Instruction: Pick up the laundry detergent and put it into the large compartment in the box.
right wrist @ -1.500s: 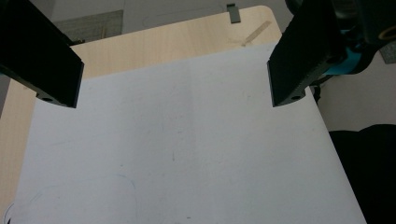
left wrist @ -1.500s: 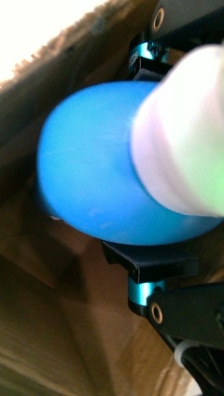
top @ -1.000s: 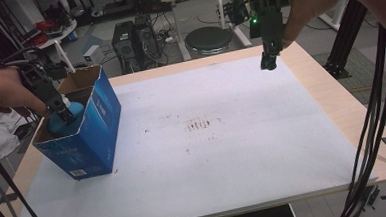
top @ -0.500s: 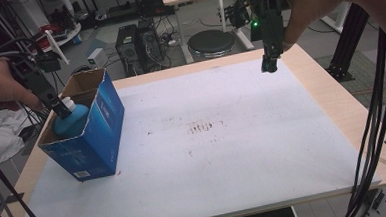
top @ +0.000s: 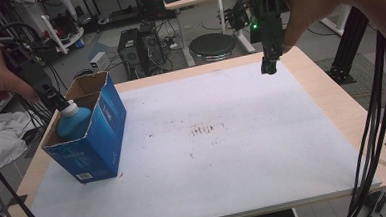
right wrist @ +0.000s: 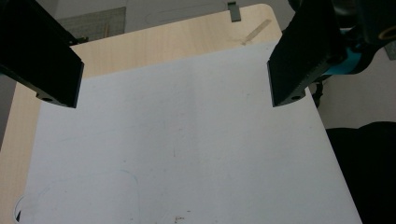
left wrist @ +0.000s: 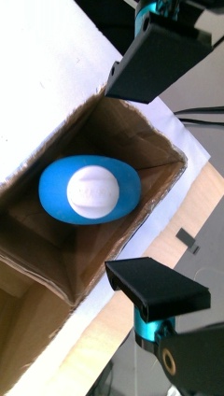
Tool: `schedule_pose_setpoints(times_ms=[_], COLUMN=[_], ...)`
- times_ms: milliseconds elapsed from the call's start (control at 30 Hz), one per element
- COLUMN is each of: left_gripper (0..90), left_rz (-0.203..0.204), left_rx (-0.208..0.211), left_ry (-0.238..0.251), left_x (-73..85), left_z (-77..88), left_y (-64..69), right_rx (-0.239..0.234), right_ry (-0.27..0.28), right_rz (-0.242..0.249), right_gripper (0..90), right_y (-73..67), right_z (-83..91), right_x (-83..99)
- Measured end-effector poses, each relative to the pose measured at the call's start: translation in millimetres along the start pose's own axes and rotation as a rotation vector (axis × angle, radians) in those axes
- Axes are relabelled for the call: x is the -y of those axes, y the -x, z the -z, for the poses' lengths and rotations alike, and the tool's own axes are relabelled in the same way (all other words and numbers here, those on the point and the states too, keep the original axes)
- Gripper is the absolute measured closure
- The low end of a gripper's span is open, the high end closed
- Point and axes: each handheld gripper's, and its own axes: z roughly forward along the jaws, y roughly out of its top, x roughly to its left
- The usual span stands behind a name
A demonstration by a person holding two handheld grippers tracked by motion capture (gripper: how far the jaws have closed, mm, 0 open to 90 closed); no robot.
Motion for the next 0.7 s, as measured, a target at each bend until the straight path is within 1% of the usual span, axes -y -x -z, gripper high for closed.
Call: schedule_pose_setpoints(times_ms=[33,67,133,167,233,300,367,433,500,567,633,667,700], left_gripper=[11.3,9.8,9.1,7.3,6.3,4.4,4.0,4.0,4.0,1.7,1.7,1.7,1.7], left_rz=[-0.015,-0.019,-0.019,-0.064,-0.081,-0.104,-0.124,-0.143,-0.161,-0.201,-0.204,-0.204,-0.221], left_rx=[0.007,0.02,0.02,0.02,0.025,0.02,0.031,0.035,0.056,0.059,0.072,0.072,0.067], left_ry=[0.007,0.013,0.013,0.006,0.01,0.012,0.008,0.013,0.023,0.023,0.019,0.019,0.014], left_x=[-1.0,-1.9,-1.9,-6.6,-9.6,-12.9,-16.4,-20.0,-23.2,-26.3,-28.8,-28.8,-31.2], left_z=[2.0,3.4,3.4,7.4,9.6,11.2,12.5,13.5,13.9,13.2,12.0,12.0,11.4], left_y=[1.9,4.3,4.3,11.7,16.3,21.7,26.7,31.6,36.3,41.0,44.3,44.3,47.5], right_rx=[-0.001,0.0,0.002,0.001,0.001,0.0,-0.001,0.001,0.0,0.001,0.002,0.002,0.003], right_ry=[0.002,-0.001,0.001,0.003,0.0,-0.001,0.003,0.001,0.001,0.0,-0.002,0.0,0.0], right_rz=[-0.005,0.003,-0.003,-0.01,-0.012,-0.012,-0.005,-0.001,-0.009,-0.007,-0.002,-0.003,-0.014], right_gripper=[2.6,2.6,2.6,2.6,2.6,2.6,2.6,2.6,2.6,2.6,2.6,2.6,2.6], right_y=[-0.5,-0.3,-0.9,-1.7,-2.0,-2.4,-2.4,-2.5,-3.4,-3.6,-3.7,-3.9,-4.9], right_z=[0.0,0.1,0.1,0.2,0.3,0.6,0.9,1.1,1.1,1.1,1.3,1.5,1.8], right_x=[0.0,0.2,0.3,0.4,0.5,0.6,0.8,0.8,0.6,0.7,0.9,1.0,1.1])
